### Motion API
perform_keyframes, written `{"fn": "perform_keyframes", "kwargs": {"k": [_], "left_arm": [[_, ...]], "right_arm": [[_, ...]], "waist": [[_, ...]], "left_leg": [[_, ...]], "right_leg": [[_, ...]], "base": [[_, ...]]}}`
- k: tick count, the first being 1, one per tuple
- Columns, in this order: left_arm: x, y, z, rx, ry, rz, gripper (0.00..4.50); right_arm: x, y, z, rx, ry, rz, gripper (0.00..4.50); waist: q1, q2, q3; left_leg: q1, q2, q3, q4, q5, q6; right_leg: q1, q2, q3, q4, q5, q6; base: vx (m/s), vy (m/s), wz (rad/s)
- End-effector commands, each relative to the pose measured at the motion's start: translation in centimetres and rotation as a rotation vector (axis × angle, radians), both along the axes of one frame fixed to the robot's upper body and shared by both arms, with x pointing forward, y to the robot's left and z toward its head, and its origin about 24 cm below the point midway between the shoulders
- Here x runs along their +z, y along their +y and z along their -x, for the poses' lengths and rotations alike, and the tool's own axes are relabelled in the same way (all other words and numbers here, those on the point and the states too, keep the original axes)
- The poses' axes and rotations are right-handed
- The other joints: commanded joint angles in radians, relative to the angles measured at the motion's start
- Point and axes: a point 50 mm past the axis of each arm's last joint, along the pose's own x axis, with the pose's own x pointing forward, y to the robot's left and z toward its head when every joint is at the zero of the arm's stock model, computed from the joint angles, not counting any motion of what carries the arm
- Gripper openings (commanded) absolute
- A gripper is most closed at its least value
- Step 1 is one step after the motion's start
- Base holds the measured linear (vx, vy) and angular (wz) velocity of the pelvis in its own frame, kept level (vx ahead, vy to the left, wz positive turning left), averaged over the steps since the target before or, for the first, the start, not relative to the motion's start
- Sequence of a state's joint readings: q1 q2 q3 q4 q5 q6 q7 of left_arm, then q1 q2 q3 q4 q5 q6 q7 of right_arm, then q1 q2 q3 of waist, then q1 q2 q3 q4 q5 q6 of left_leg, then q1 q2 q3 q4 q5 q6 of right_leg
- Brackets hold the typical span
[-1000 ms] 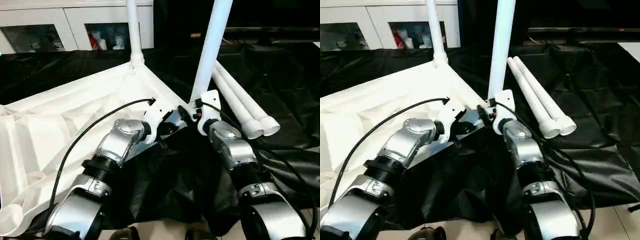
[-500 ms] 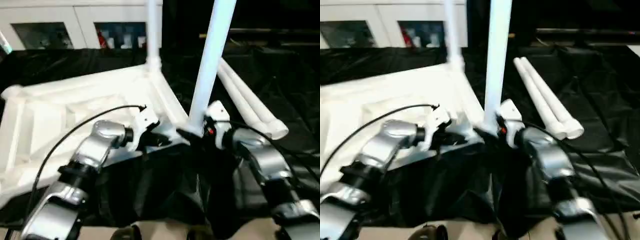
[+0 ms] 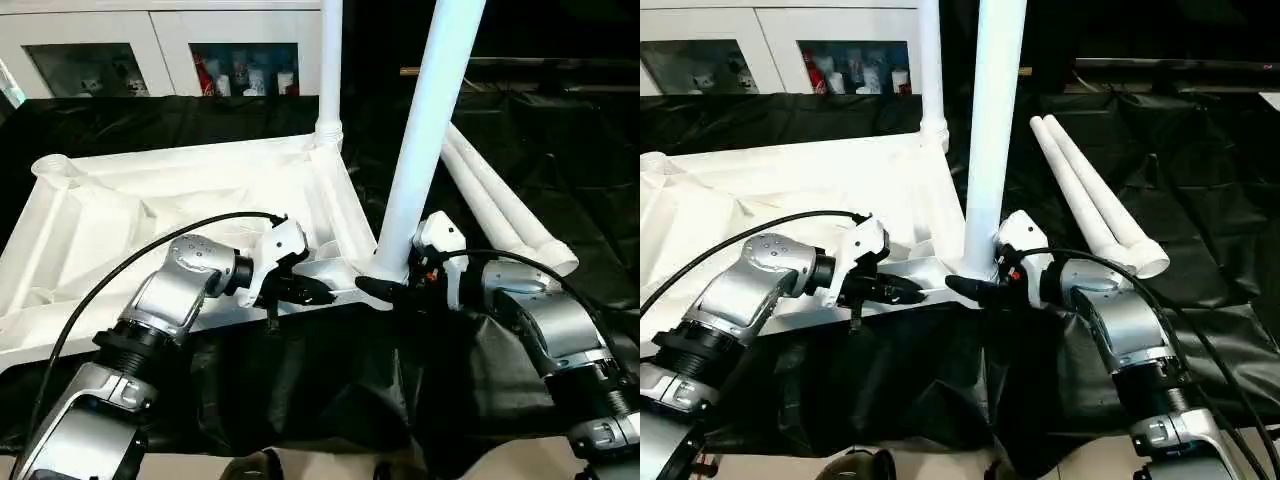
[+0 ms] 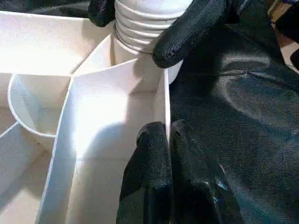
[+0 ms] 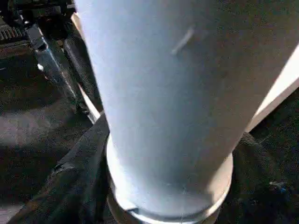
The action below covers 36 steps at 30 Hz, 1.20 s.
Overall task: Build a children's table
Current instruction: Rotate leg to tighten
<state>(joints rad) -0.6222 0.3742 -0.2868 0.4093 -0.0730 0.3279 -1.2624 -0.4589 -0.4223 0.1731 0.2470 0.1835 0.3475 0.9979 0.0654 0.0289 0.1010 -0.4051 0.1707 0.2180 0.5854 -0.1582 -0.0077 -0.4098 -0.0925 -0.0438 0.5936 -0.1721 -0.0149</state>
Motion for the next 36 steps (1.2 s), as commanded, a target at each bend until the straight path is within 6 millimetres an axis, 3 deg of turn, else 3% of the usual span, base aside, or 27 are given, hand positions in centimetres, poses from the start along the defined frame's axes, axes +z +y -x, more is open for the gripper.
{"fn": "perform_keyframes", "kwargs": {"k": [1,5,7,12,13,16,17,18,21,25,29,32,36], "left_arm": [[1.1,-1.5,0.4,-0.094,-0.026,0.058,0.0],[1.2,-1.9,-0.1,-0.041,-0.046,0.073,0.0],[1.4,-2.9,-1.1,0.062,-0.081,0.101,0.0],[1.5,-5.2,-3.1,0.277,-0.131,0.087,0.0],[1.5,-5.4,-3.2,0.299,-0.136,0.085,0.0],[1.9,-6.9,-4.0,0.401,-0.141,0.114,0.0],[2.0,-7.3,-4.0,0.407,-0.145,0.123,0.0],[2.1,-7.6,-4.0,0.405,-0.149,0.128,0.0],[2.1,-8.1,-3.8,0.38,-0.154,0.135,0.0],[1.8,-7.9,-3.4,0.321,-0.154,0.133,0.0],[1.6,-7.2,-3.0,0.279,-0.153,0.13,0.0],[1.5,-6.6,-2.9,0.258,-0.153,0.123,0.0],[1.4,-5.1,-2.3,0.171,-0.14,0.121,0.0]], "right_arm": [[-0.8,0.5,0.5,0.012,0.037,0.004,2.81],[-1.3,0.8,0.1,-0.07,0.028,-0.001,2.74],[-2.2,1.2,-1.3,-0.284,0.029,-0.007,2.73],[-4.0,2.8,-2.8,-0.57,0.063,-0.013,2.72],[-4.1,3.0,-2.9,-0.599,0.068,-0.014,2.72],[-4.5,4.5,-3.7,-0.701,0.107,-0.051,2.72],[-4.4,5.3,-3.9,-0.691,0.115,-0.07,2.72],[-4.3,5.8,-3.9,-0.678,0.118,-0.083,3.28],[-3.8,6.9,-4.2,-0.65,0.108,-0.113,3.48],[-3.1,7.4,-4.5,-0.602,0.058,-0.118,3.84],[-2.7,6.5,-4.5,-0.565,0.015,-0.099,4.19],[-2.5,5.6,-4.4,-0.536,-0.011,-0.073,4.43],[-2.2,3.1,-3.7,-0.414,-0.041,0.017,4.43]], "waist": [[-0.003,-0.009,-0.075],[-0.006,-0.01,-0.073],[-0.013,-0.009,-0.071],[-0.031,-0.007,-0.073],[-0.03,-0.012,-0.076],[-0.032,-0.008,-0.08],[-0.031,-0.007,-0.08],[-0.032,-0.008,-0.082],[-0.03,-0.011,-0.082],[-0.032,-0.013,-0.078],[-0.034,-0.011,-0.079],[-0.034,-0.011,-0.081],[-0.026,-0.008,-0.084]], "left_leg": [[0.038,0.063,-0.034,-0.073,-0.235,0.04],[0.038,0.062,-0.035,-0.076,-0.255,0.024],[0.038,0.059,-0.037,-0.077,-0.278,0.003],[0.043,0.054,-0.038,-0.077,-0.3,-0.027],[0.036,0.052,-0.04,-0.076,-0.283,-0.022],[0.036,0.05,-0.035,-0.07,-0.236,0.005],[0.035,0.051,-0.035,-0.07,-0.225,0.01],[0.033,0.05,-0.034,-0.068,-0.206,0.024],[0.03,0.051,-0.033,-0.066,-0.167,0.064],[0.032,0.054,-0.034,-0.07,-0.203,0.06],[0.033,0.054,-0.034,-0.07,-0.206,0.054],[0.032,0.054,-0.032,-0.067,-0.181,0.069],[0.031,0.056,-0.031,-0.065,-0.155,0.091]], "right_leg": [[0.035,-0.059,0.039,-0.067,-0.244,-0.227],[0.032,-0.059,0.04,-0.071,-0.279,-0.215],[0.029,-0.059,0.039,-0.075,-0.31,-0.211],[0.022,-0.058,0.041,-0.08,-0.33,-0.201],[0.034,-0.059,0.038,-0.077,-0.312,-0.196],[0.033,-0.057,0.039,-0.073,-0.231,-0.212],[0.034,-0.057,0.039,-0.072,-0.214,-0.216],[0.038,-0.055,0.037,-0.069,-0.178,-0.227],[0.044,-0.055,0.035,-0.063,-0.124,-0.238],[0.041,-0.058,0.035,-0.07,-0.199,-0.232],[0.04,-0.056,0.036,-0.069,-0.2,-0.229],[0.043,-0.056,0.036,-0.064,-0.153,-0.238],[0.045,-0.055,0.035,-0.058,-0.109,-0.251]], "base": [[0.0,0.0,0.0],[0.0,0.0,0.0],[0.0,0.0,0.0],[0.0,0.0,0.0],[0.0,0.0,0.0],[0.0,0.0,0.0],[0.0,0.0,0.0],[0.0,0.0,0.0],[0.0,0.0,0.0],[0.0,0.0,0.0],[0.0,0.0,0.0],[0.0,0.0,0.0],[0.0,0.0,0.0]]}}
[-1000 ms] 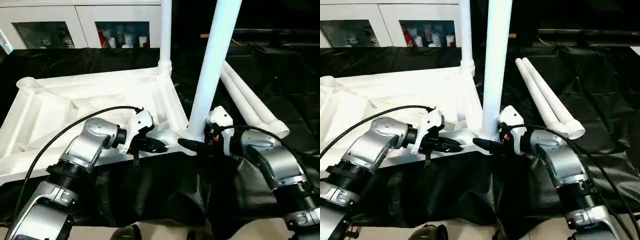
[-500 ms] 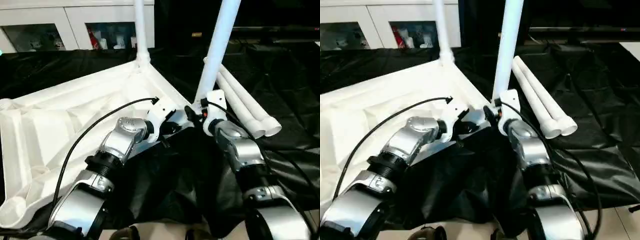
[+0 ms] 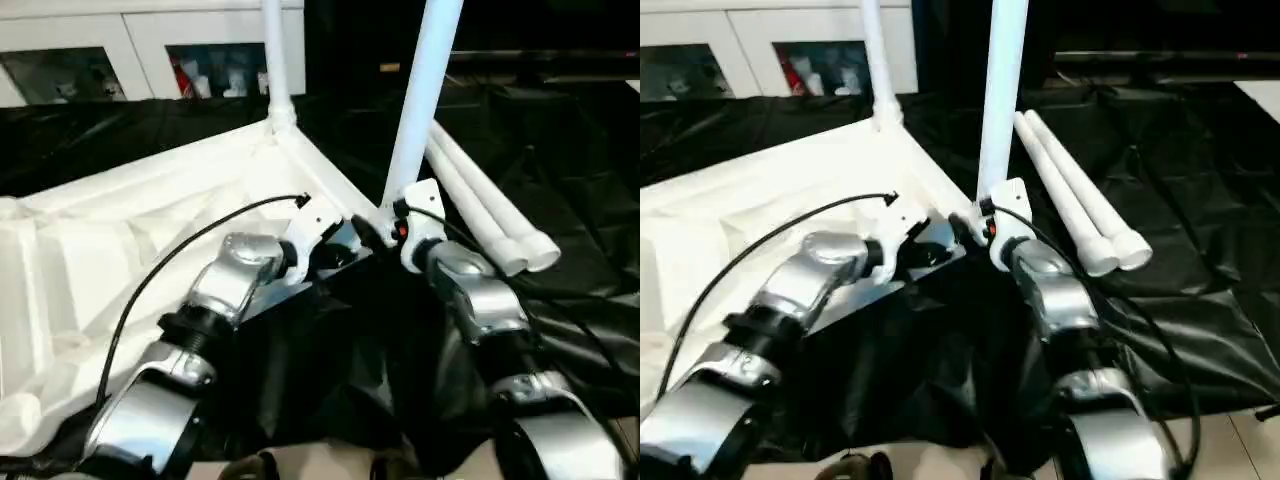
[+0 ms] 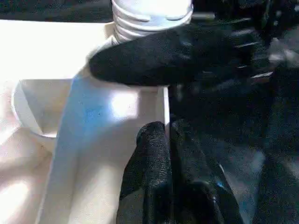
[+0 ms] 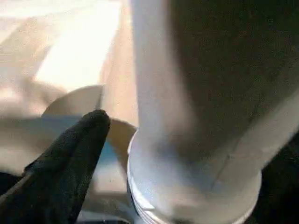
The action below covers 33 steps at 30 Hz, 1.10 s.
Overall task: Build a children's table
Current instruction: Rotate leg to tighten
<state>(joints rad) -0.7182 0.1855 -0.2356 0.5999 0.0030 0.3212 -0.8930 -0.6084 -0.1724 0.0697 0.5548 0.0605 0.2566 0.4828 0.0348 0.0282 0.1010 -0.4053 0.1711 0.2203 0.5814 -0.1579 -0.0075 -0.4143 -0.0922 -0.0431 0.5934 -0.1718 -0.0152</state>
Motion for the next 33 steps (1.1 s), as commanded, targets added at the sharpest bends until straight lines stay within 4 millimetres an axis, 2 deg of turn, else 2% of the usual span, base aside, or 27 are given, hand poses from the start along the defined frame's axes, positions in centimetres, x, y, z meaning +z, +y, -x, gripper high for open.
{"fn": "perform_keyframes", "kwargs": {"k": [1,4,8,12,15,17,20,23,27,30,32,33], "left_arm": [[2.1,-1.2,0.7,-0.165,-0.067,0.091,0.0],[2.3,-0.3,1.4,-0.263,-0.063,0.102,0.0],[2.3,0.7,2.5,-0.367,-0.029,0.089,0.0],[2.3,1.3,3.1,-0.425,0.006,0.079,0.0],[2.2,1.9,3.4,-0.458,0.032,0.065,0.0],[2.2,2.0,3.4,-0.458,0.032,0.06,0.0],[2.2,2.2,3.4,-0.459,0.036,0.055,0.0],[2.2,2.2,3.5,-0.46,0.037,0.054,0.0],[2.2,2.1,3.4,-0.448,0.031,0.051,0.0],[2.1,1.6,2.6,-0.362,0.005,0.056,0.0],[2.2,1.0,1.6,-0.245,-0.019,0.064,0.0],[2.2,1.0,1.6,-0.245,-0.019,0.064,0.0]], "right_arm": [[-0.8,-0.1,1.0,0.123,0.053,0.056,4.43],[-0.4,-1.3,1.9,0.229,0.067,0.074,4.43],[0.2,-2.4,3.1,0.361,0.091,0.073,4.43],[0.6,-2.8,3.6,0.418,0.102,0.064,4.43],[0.7,-2.9,4.1,0.47,0.118,0.06,4.08],[0.8,-2.9,4.2,0.477,0.12,0.06,4.04],[0.7,-2.5,4.5,0.506,0.13,0.05,3.69],[0.6,-2.3,4.6,0.514,0.135,0.047,3.51],[0.3,-2.1,4.7,0.496,0.134,0.039,3.18],[-0.4,-1.7,3.9,0.358,0.12,0.033,2.91],[-1.2,-1.4,2.9,0.21,0.125,0.01,2.81],[-1.2,-1.4,2.9,0.21,0.125,0.01,2.8]], "waist": [[0.006,-0.01,-0.083],[0.009,-0.009,-0.081],[0.021,-0.008,-0.082],[0.031,-0.006,-0.083],[0.034,-0.007,-0.085],[0.035,-0.007,-0.085],[0.036,-0.009,-0.09],[0.037,-0.008,-0.093],[0.04,-0.007,-0.093],[0.036,-0.006,-0.089],[0.026,-0.007,-0.087],[0.023,-0.008,-0.086]], "left_leg": [[0.033,0.056,-0.033,-0.06,-0.162,0.09],[0.034,0.058,-0.033,-0.062,-0.177,0.087],[0.039,0.064,-0.032,-0.064,-0.209,0.065],[0.04,0.064,-0.031,-0.064,-0.217,0.05],[0.042,0.065,-0.033,-0.065,-0.225,0.037],[0.041,0.064,-0.032,-0.064,-0.22,0.037],[0.039,0.061,-0.031,-0.059,-0.193,0.043],[0.038,0.061,-0.031,-0.056,-0.167,0.056],[0.039,0.061,-0.031,-0.056,-0.168,0.056],[0.038,0.059,-0.032,-0.057,-0.192,0.04],[0.039,0.056,-0.033,-0.058,-0.23,0.013],[0.04,0.056,-0.035,-0.06,-0.243,0.003]], "right_leg": [[0.051,-0.054,0.034,-0.058,-0.115,-0.25],[0.05,-0.055,0.035,-0.06,-0.141,-0.249],[0.047,-0.055,0.036,-0.061,-0.186,-0.248],[0.042,-0.056,0.037,-0.06,-0.197,-0.245],[0.043,-0.057,0.038,-0.059,-0.21,-0.24],[0.042,-0.057,0.038,-0.058,-0.202,-0.237],[0.045,-0.058,0.038,-0.055,-0.173,-0.244],[0.046,-0.056,0.036,-0.051,-0.144,-0.248],[0.044,-0.056,0.036,-0.051,-0.148,-0.249],[0.041,-0.057,0.037,-0.054,-0.185,-0.242],[0.037,-0.06,0.039,-0.06,-0.244,-0.232],[0.037,-0.059,0.038,-0.065,-0.264,-0.227]], "base": [[0.0,0.0,0.0],[0.0,0.0,0.0],[0.0,0.0,0.0],[0.0,0.0,0.0],[0.0,0.0,0.0],[0.0,0.0,0.0],[0.0,0.0,0.0],[0.0,0.0,0.0],[0.0,0.0,0.0],[0.0,0.0,0.0],[0.0,0.0,0.0],[0.0,0.0,0.0]]}}
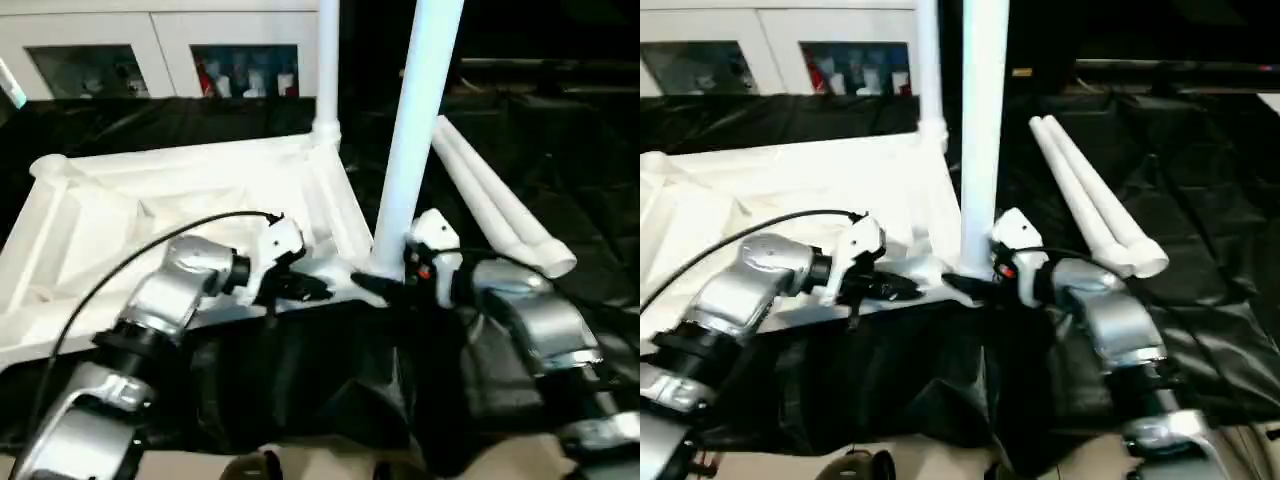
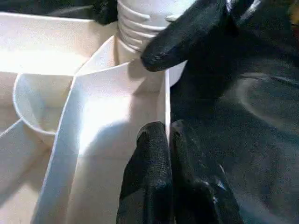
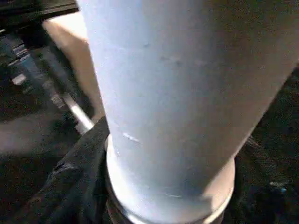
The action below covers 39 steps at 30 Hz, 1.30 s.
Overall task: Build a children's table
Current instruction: Rotate leg to tighten
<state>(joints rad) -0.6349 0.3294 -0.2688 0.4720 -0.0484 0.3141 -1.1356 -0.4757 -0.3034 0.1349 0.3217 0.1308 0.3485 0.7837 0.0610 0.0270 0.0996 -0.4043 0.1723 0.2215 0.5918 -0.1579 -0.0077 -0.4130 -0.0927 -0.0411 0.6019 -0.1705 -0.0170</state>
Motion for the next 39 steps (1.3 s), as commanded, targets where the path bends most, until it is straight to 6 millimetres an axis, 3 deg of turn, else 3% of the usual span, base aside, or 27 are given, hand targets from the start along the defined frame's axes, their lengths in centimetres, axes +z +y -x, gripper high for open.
{"fn": "perform_keyframes", "kwargs": {"k": [1,4,8,10,11,16,20,24,25,30,39], "left_arm": [[2.2,-2.6,-0.9,0.006,-0.077,0.087,0.0],[2.1,-4.0,-1.7,0.109,-0.1,0.086,0.0],[2.2,-5.8,-2.5,0.237,-0.115,0.107,0.0],[2.2,-6.0,-2.5,0.248,-0.116,0.109,0.0],[2.3,-6.7,-2.6,0.277,-0.124,0.123,0.0],[2.5,-7.5,-2.2,0.234,-0.12,0.156,0.0],[2.4,-7.2,-1.9,0.195,-0.122,0.156,0.0],[2.1,-6.3,-1.4,0.132,-0.112,0.146,0.0],[1.9,-5.5,-1.2,0.087,-0.105,0.133,0.0],[1.9,-4.2,-0.4,-0.04,-0.091,0.127,0.0],[1.6,-2.1,0.8,-0.187,-0.036,0.092,0.0]], "right_arm": [[-1.7,0.2,-0.7,-0.156,0.063,0.01,2.79],[-2.6,2.0,-1.6,-0.289,0.086,-0.016,2.77],[-2.8,4.8,-2.3,-0.352,0.075,-0.039,2.77],[-2.8,5.1,-2.4,-0.353,0.075,-0.042,2.77],[-2.6,6.4,-2.5,-0.345,0.083,-0.074,3.33],[-2.2,7.4,-2.8,-0.328,0.077,-0.103,3.84],[-2.2,6.8,-2.9,-0.323,0.047,-0.065,3.93],[-1.7,5.0,-3.0,-0.271,0.011,-0.036,3.93],[-1.4,3.9,-2.7,-0.184,-0.006,-0.007,3.93],[-1.0,1.8,-1.2,0.018,0.024,0.034,3.93],[0.1,-0.9,0.9,0.24,0.081,0.089,3.93]], "waist": [[-0.005,-0.008,-0.087],[-0.015,-0.005,-0.083],[-0.026,-0.008,-0.085],[-0.025,-0.008,-0.086],[-0.025,-0.012,-0.088],[-0.024,-0.011,-0.087],[-0.026,-0.01,-0.084],[-0.026,-0.009,-0.084],[-0.025,-0.007,-0.084],[-0.013,-0.008,-0.085],[0.005,-0.005,-0.079]], "left_leg": [[0.038,0.053,-0.037,-0.07,-0.242,-0.003],[0.036,0.052,-0.042,-0.073,-0.26,-0.018],[0.034,0.048,-0.039,-0.07,-0.245,-0.001],[0.034,0.048,-0.038,-0.067,-0.229,0.013],[0.031,0.049,-0.036,-0.065,-0.201,0.034],[0.03,0.049,-0.036,-0.065,-0.176,0.063],[0.032,0.051,-0.036,-0.068,-0.205,0.053],[0.033,0.051,-0.036,-0.068,-0.214,0.051],[0.033,0.052,-0.037,-0.068,-0.206,0.058],[0.031,0.056,-0.034,-0.066,-0.162,0.098],[0.043,0.062,-0.034,-0.074,-0.248,0.044]], "right_leg": [[0.039,-0.059,0.037,-0.073,-0.275,-0.217],[0.038,-0.059,0.035,-0.077,-0.297,-0.204],[0.04,-0.057,0.035,-0.078,-0.259,-0.209],[0.042,-0.056,0.034,-0.077,-0.237,-0.214],[0.043,-0.056,0.035,-0.072,-0.191,-0.223],[0.046,-0.054,0.032,-0.069,-0.16,-0.234],[0.044,-0.054,0.032,-0.073,-0.211,-0.225],[0.044,-0.054,0.033,-0.073,-0.203,-0.224],[0.047,-0.053,0.032,-0.072,-0.185,-0.229],[0.052,-0.051,0.03,-0.062,-0.111,-0.246],[0.038,-0.054,0.034,-0.074,-0.237,-0.233]], "base": [[0.0,0.0,0.0],[0.0,0.0,0.0],[0.0,0.0,0.0],[0.0,0.0,0.0],[0.0,0.0,0.0],[0.0,0.0,0.0],[0.0,0.0,0.0],[0.0,0.0,0.0],[0.0,0.0,0.0],[0.0,0.0,0.0],[0.0,0.0,0.0]]}}
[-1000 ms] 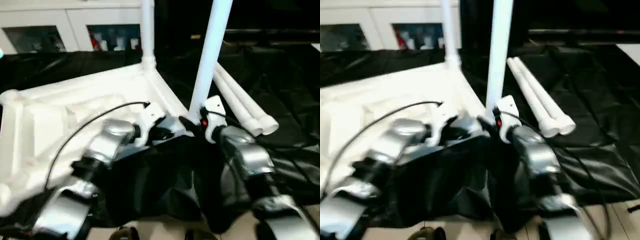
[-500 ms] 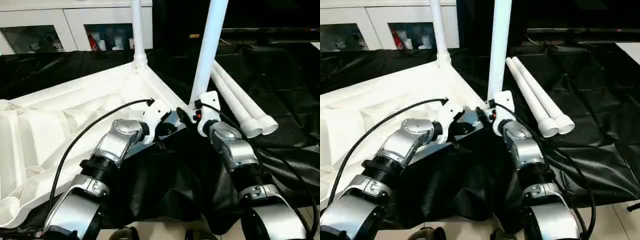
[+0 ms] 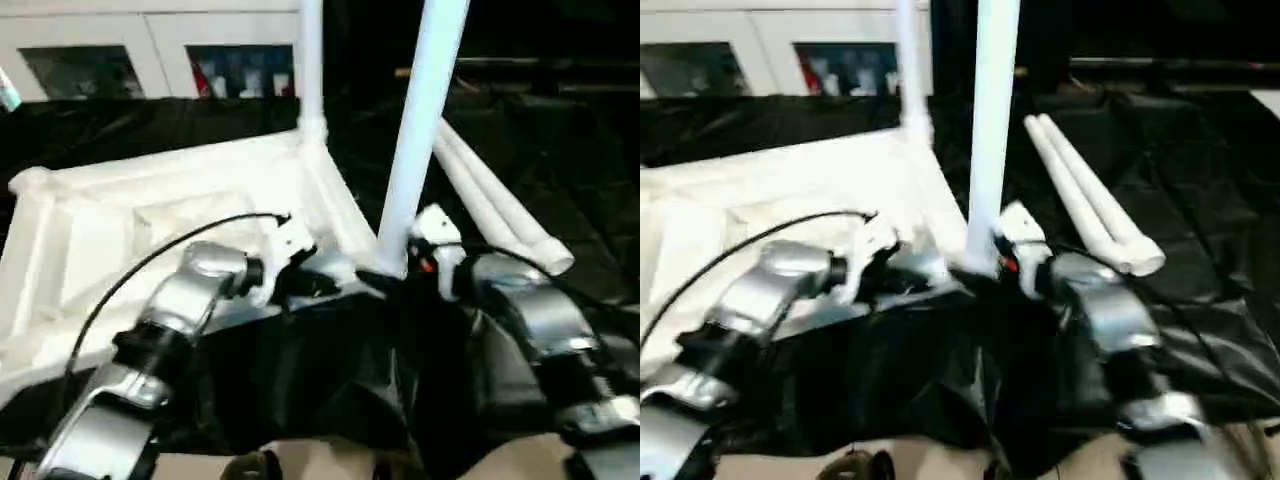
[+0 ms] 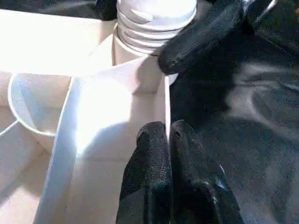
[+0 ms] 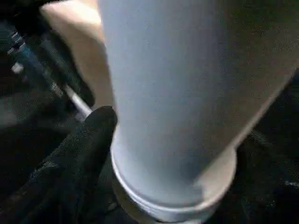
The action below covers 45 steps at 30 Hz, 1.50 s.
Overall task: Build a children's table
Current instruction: Rotate leg to tighten
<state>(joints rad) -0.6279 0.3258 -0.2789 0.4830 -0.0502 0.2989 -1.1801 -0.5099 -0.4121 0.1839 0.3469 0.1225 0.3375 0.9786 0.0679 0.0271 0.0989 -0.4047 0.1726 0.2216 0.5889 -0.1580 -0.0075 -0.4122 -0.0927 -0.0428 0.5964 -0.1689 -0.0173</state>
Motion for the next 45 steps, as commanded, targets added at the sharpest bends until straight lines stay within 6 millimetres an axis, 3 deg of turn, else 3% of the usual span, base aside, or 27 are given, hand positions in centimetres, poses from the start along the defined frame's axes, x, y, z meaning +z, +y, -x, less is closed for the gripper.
{"fn": "perform_keyframes", "kwargs": {"k": [1,11,17,19,20,21,24,27,30,32,35,38,41,45], "left_arm": [[2.1,-1.7,0.5,-0.144,-0.054,0.087,0.0],[2.0,-1.0,0.8,-0.175,-0.029,0.078,0.0],[2.0,-1.6,0.5,-0.137,-0.044,0.092,0.0],[2.2,-2.8,-0.6,-0.016,-0.075,0.123,0.0],[2.2,-2.9,-0.7,-0.004,-0.077,0.125,0.0],[2.3,-3.4,-1.1,0.035,-0.081,0.126,0.0],[2.4,-5.3,-2.6,0.216,-0.114,0.114,0.0],[2.8,-6.2,-3.3,0.309,-0.122,0.138,0.0],[3.2,-7.1,-3.4,0.324,-0.13,0.163,0.0],[3.3,-7.3,-3.3,0.306,-0.14,0.169,0.0],[3.2,-7.2,-2.9,0.243,-0.162,0.168,0.0],[3.0,-6.7,-2.6,0.204,-0.162,0.162,0.0],[2.9,-5.9,-2.3,0.162,-0.161,0.159,0.0],[2.6,-4.4,-1.7,0.082,-0.142,0.152,0.0]], "right_arm": [[-0.4,0.7,0.7,0.072,0.047,0.001,3.93],[-0.3,1.2,1.5,0.123,0.099,-0.027,3.03],[-1.3,1.7,1.1,0.023,0.089,-0.026,2.78],[-2.5,2.2,-0.3,-0.205,0.083,-0.035,2.77],[-2.6,2.2,-0.4,-0.228,0.087,-0.037,2.77],[-3.0,2.4,-0.8,-0.301,0.091,-0.044,2.76],[-4.3,3.5,-2.3,-0.566,0.114,-0.043,2.76],[-4.2,5.0,-2.7,-0.596,0.111,-0.063,2.76],[-3.7,6.9,-3.0,-0.575,0.102,-0.115,2.76],[-3.3,7.5,-3.1,-0.559,0.104,-0.146,3.31],[-2.9,8.0,-3.4,-0.521,0.064,-0.135,3.51],[-2.7,7.2,-3.5,-0.494,0.019,-0.098,3.91],[-2.5,6.1,-3.4,-0.46,-0.003,-0.083,3.91],[-2.0,3.6,-2.8,-0.337,-0.034,-0.034,3.91]], "waist": [[-0.001,-0.005,-0.078],[0.001,-0.005,-0.081],[-0.001,-0.005,-0.079],[-0.007,-0.006,-0.077],[-0.015,-0.004,-0.076],[-0.019,-0.008,-0.079],[-0.031,-0.005,-0.078],[-0.032,-0.006,-0.079],[-0.032,-0.008,-0.082],[-0.03,-0.008,-0.084],[-0.03,-0.007,-0.084],[-0.03,-0.009,-0.082],[-0.033,-0.009,-0.083],[-0.024,-0.005,-0.087]], "left_leg": [[0.043,0.062,-0.034,-0.072,-0.25,0.038],[0.038,0.061,-0.035,-0.069,-0.215,0.045],[0.04,0.061,-0.036,-0.073,-0.245,0.023],[0.04,0.058,-0.037,-0.074,-0.266,0.011],[0.04,0.057,-0.038,-0.075,-0.281,-0.004],[0.039,0.055,-0.042,-0.076,-0.283,-0.017],[0.044,0.051,-0.041,-0.074,-0.301,-0.039],[0.04,0.05,-0.04,-0.074,-0.286,-0.014],[0.036,0.049,-0.038,-0.07,-0.249,0.012],[0.032,0.049,-0.038,-0.069,-0.213,0.035],[0.034,0.051,-0.037,-0.069,-0.207,0.046],[0.035,0.052,-0.038,-0.071,-0.231,0.04],[0.036,0.053,-0.038,-0.072,-0.244,0.036],[0.036,0.055,-0.034,-0.067,-0.197,0.06]], "right_leg": [[0.036,-0.054,0.037,-0.068,-0.243,-0.23],[0.039,-0.058,0.037,-0.063,-0.204,-0.236],[0.035,-0.056,0.037,-0.066,-0.241,-0.226],[0.034,-0.058,0.038,-0.071,-0.272,-0.222],[0.029,-0.058,0.038,-0.074,-0.299,-0.221],[0.036,-0.06,0.036,-0.073,-0.317,-0.209],[0.027,-0.059,0.038,-0.078,-0.331,-0.208],[0.033,-0.058,0.038,-0.081,-0.298,-0.196],[0.038,-0.058,0.036,-0.078,-0.251,-0.206],[0.042,-0.056,0.035,-0.072,-0.204,-0.213],[0.041,-0.055,0.033,-0.07,-0.19,-0.224],[0.041,-0.057,0.033,-0.074,-0.231,-0.219],[0.042,-0.058,0.034,-0.075,-0.244,-0.211],[0.043,-0.055,0.035,-0.066,-0.162,-0.23]], "base": [[0.0,0.0,0.0],[0.0,0.0,0.0],[0.0,0.0,0.0],[0.0,0.0,0.0],[0.0,0.0,0.0],[0.0,0.0,0.0],[0.0,0.0,0.0],[0.0,0.0,0.0],[0.0,0.0,0.0],[0.0,0.0,0.0],[0.0,0.0,0.0],[0.0,0.0,0.0],[0.0,0.0,0.0],[0.0,0.0,0.0]]}}
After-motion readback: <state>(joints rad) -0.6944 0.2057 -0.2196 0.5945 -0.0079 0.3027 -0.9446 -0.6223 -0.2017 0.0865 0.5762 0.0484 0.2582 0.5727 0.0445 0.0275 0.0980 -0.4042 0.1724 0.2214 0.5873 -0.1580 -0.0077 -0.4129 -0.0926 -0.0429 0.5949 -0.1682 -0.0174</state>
